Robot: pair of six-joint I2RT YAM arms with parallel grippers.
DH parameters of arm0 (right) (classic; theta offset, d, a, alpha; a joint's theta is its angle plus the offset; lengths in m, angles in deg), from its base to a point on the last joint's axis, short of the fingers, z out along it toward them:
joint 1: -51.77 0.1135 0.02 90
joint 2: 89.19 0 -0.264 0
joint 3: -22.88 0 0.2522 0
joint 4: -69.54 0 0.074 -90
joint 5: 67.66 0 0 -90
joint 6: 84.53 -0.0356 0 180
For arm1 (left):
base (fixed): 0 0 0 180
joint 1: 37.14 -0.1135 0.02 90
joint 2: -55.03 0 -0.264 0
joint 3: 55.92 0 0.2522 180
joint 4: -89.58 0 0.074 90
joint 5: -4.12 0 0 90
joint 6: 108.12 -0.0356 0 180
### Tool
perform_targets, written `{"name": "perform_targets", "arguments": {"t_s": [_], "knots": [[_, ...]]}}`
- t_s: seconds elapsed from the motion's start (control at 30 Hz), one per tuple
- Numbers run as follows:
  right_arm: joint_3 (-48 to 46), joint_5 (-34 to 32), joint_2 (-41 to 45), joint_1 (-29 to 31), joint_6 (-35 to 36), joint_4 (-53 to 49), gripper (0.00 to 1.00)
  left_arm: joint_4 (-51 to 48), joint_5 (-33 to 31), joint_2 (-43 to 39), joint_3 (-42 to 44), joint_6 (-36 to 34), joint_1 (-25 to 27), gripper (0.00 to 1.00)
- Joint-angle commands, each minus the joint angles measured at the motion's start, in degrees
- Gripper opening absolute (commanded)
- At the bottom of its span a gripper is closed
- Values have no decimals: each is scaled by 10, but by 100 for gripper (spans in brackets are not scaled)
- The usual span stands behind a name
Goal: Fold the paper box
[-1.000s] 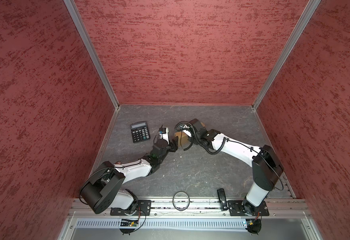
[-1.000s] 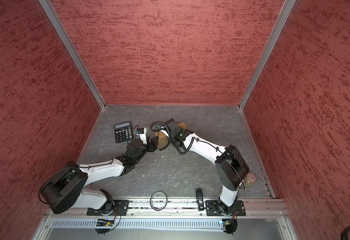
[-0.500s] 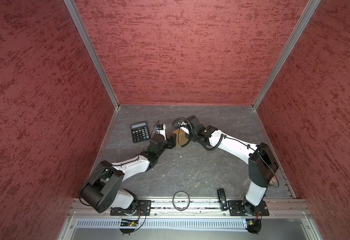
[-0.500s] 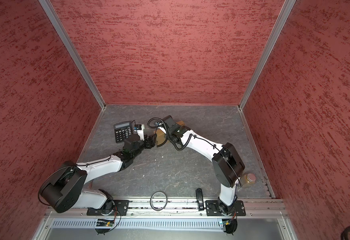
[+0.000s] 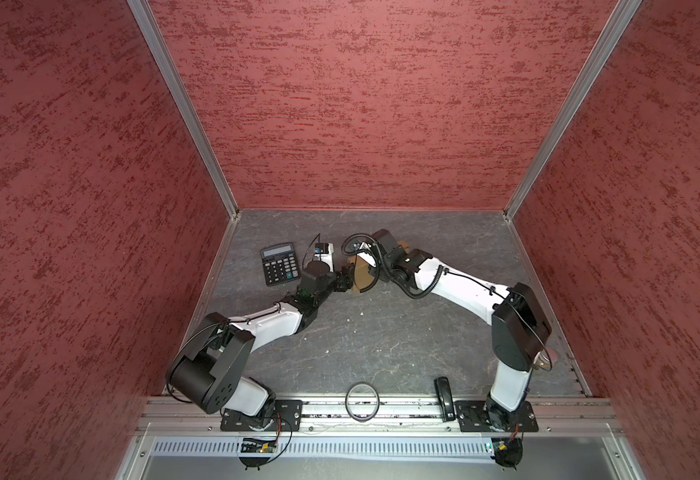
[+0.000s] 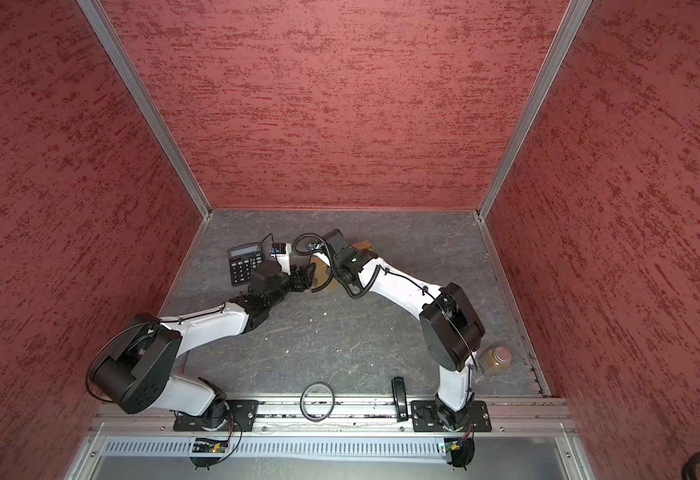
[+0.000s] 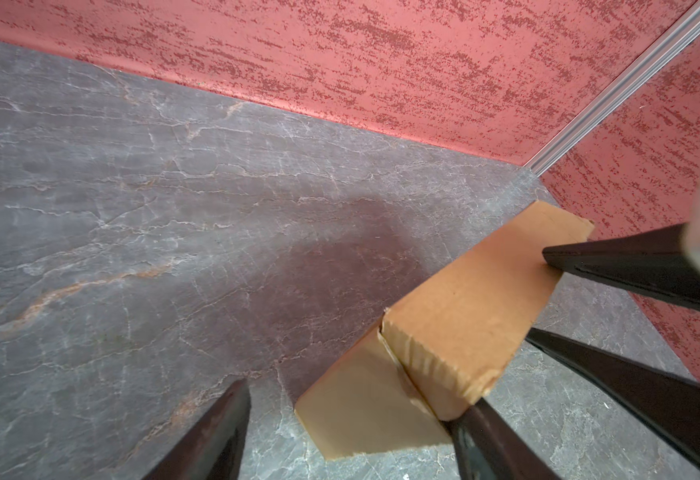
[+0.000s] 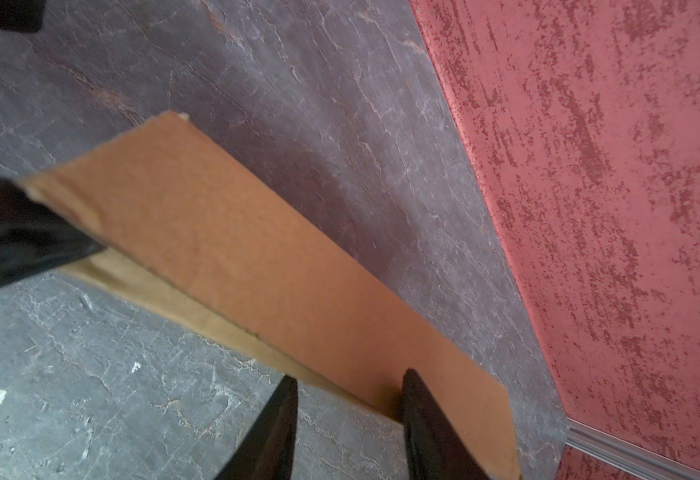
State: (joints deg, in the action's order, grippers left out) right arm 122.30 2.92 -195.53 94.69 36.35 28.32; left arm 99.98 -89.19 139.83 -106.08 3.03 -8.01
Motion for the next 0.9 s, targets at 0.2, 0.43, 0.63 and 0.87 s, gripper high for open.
{"name": "perform_targets", "arguments": {"t_s": [0.2, 0.43, 0.63, 0.87], "knots": [[57, 32, -47, 0, -14, -31, 39, -176, 24, 33, 38, -42, 5, 79], [81, 38, -65, -4, -23, -47, 38, -168, 35, 27, 37, -54, 8, 82], [84, 43, -65, -4, -24, -49, 38, -164, 46, 22, 40, -63, 8, 85], [87, 45, -64, -4, -27, -48, 38, -160, 52, 18, 47, -58, 3, 85]]}}
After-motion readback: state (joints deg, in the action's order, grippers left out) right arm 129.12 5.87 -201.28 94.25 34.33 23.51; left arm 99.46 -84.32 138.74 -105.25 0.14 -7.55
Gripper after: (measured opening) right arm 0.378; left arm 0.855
